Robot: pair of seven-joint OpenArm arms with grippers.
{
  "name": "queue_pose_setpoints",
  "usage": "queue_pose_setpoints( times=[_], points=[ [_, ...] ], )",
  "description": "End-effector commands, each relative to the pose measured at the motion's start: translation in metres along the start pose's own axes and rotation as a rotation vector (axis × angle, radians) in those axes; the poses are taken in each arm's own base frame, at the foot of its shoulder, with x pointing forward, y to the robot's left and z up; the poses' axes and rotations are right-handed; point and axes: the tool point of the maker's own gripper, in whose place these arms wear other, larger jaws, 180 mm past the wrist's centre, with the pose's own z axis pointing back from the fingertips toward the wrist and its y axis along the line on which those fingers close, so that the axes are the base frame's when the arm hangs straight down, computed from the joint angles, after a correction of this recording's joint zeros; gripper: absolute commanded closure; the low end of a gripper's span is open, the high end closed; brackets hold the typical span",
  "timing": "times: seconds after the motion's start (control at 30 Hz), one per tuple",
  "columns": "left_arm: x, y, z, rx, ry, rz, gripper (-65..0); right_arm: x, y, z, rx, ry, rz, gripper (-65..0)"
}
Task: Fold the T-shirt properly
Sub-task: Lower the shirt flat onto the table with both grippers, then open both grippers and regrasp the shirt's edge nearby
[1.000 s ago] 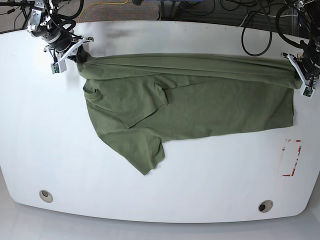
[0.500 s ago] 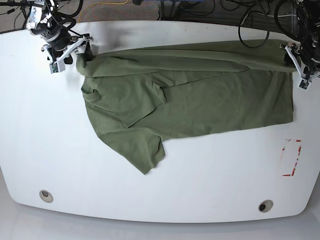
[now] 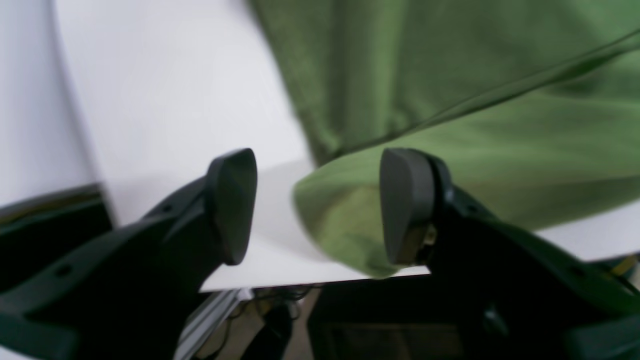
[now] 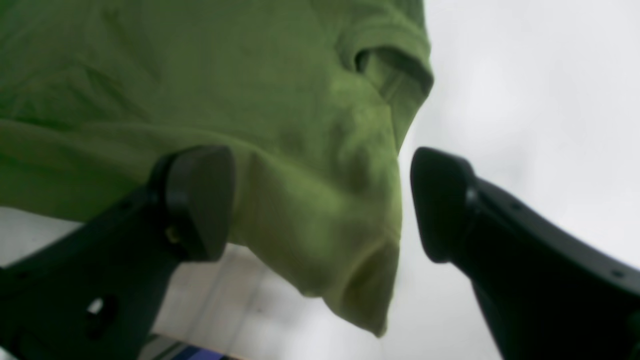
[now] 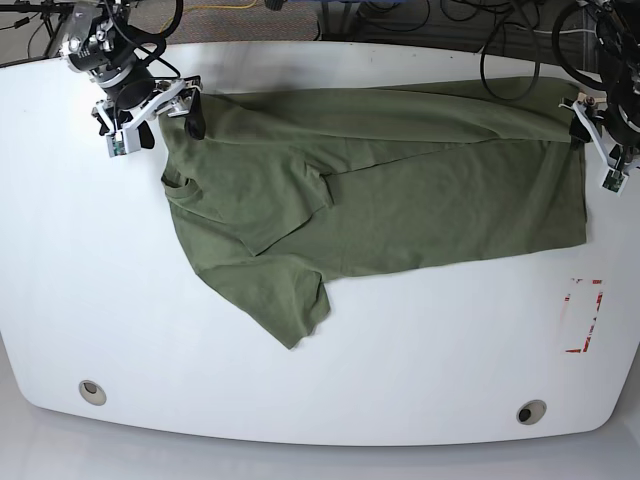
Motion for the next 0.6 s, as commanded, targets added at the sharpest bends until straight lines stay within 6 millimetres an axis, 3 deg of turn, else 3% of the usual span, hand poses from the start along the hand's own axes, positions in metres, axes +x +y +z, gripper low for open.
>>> queue_pose_setpoints(
  times=[0.0, 0.13, 0.3, 0.47, 0.57],
  points=[
    [0.008, 0.026, 0.016, 0.045, -0.009, 0.007, -36.0, 0.016, 0.002, 0.003, 0.006, -0.054, 0.021, -51.4],
    [0.008, 0.038, 0.027, 0.057, -0.040, 0.066, -36.0, 0.016, 0.001, 0.003, 0.005, -0.055, 0.020, -50.9],
    [0.003, 0.049, 0.032, 0.072, -0.059, 0.117, -36.0, 0.032, 0.002, -0.004, 0.008, -0.100, 0.015, -50.9],
    [-0.002, 0.029, 0.012, 0.015, 0.002, 0.082, -35.8, 0.043, 0.008, -0.021, 0.035, -0.125, -0.002, -50.3],
    [-0.004, 0.007, -0.001, -0.025, 0.024, 0.073, -34.2, 0.042, 0.015, -0.029, 0.062, -0.115, -0.003, -45.8]
  ],
)
